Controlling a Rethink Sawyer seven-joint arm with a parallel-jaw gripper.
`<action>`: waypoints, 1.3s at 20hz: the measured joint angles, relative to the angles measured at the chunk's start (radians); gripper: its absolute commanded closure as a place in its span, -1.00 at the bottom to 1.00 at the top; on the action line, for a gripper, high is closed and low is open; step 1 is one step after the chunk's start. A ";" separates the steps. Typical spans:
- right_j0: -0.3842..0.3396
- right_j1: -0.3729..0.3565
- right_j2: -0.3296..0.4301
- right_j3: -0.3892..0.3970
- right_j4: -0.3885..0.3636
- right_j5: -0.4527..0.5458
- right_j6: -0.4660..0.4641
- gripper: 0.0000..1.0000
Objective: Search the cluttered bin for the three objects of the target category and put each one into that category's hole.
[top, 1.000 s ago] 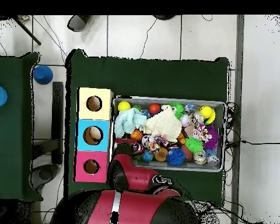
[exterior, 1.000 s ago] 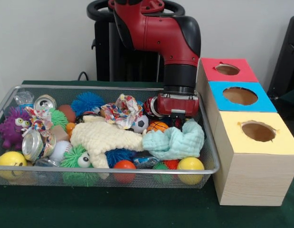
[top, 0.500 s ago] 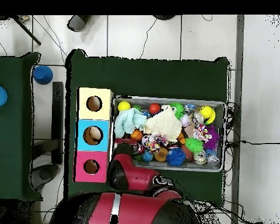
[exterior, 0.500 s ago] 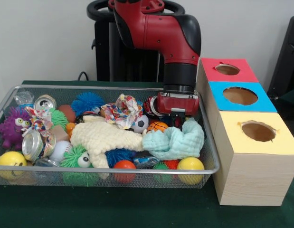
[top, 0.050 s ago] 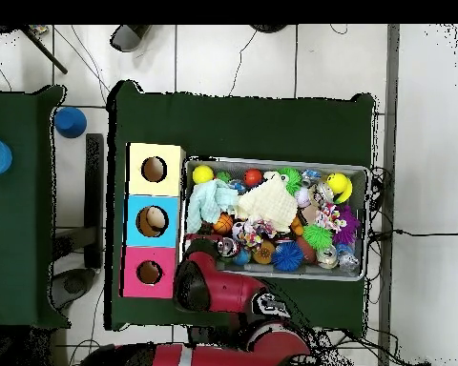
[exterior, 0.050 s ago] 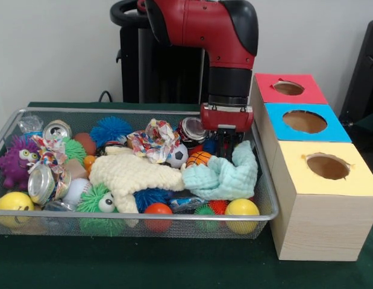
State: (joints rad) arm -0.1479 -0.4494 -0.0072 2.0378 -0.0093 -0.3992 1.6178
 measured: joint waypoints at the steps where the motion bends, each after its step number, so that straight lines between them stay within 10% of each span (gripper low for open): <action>1: 0.000 -0.011 0.000 0.004 0.000 0.021 0.000 1.00; 26: -0.035 -0.207 0.021 0.129 -0.001 0.286 0.000 1.00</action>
State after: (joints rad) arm -0.1831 -0.6569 0.0136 2.1665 -0.0100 -0.1136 1.6178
